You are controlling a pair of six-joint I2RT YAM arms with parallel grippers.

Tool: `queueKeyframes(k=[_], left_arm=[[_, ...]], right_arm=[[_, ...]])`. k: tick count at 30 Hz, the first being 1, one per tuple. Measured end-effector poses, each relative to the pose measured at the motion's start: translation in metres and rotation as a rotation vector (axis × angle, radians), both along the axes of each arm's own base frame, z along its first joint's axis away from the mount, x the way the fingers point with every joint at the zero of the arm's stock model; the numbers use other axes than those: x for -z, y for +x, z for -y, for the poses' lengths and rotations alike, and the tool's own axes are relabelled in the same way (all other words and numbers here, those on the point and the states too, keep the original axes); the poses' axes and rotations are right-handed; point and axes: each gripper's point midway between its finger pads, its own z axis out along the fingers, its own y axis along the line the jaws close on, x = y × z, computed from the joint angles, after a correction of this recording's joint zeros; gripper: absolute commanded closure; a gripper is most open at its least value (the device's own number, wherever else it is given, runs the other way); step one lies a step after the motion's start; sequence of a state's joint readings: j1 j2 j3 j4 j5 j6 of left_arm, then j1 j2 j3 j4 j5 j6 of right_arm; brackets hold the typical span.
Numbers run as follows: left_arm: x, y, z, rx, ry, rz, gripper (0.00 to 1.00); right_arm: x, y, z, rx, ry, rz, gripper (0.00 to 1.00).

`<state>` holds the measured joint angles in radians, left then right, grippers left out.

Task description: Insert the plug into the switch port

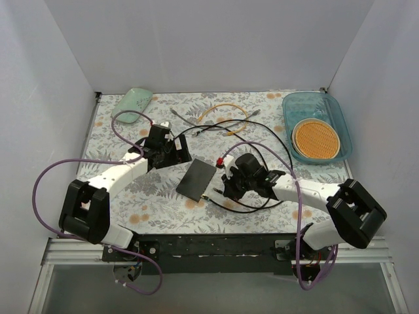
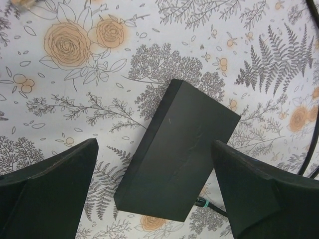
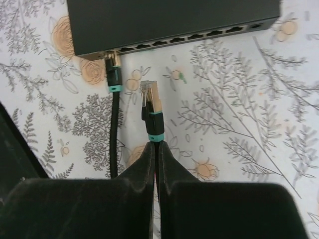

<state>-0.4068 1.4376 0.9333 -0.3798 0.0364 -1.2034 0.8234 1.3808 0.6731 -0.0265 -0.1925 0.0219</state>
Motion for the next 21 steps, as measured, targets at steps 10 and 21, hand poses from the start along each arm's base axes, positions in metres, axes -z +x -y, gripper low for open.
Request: queueKeyframes(k=[10,21], left_arm=[[0.017,-0.015,0.011,0.086,-0.048,-0.023,0.10],[0.025,-0.022,0.021,0.140,-0.102,-0.028,0.17]], right_arm=[[0.017,-0.011,-0.021,-0.097,0.021,-0.129,0.99],[0.028,-0.006,-0.028,-0.085,0.005,-0.188,0.99]])
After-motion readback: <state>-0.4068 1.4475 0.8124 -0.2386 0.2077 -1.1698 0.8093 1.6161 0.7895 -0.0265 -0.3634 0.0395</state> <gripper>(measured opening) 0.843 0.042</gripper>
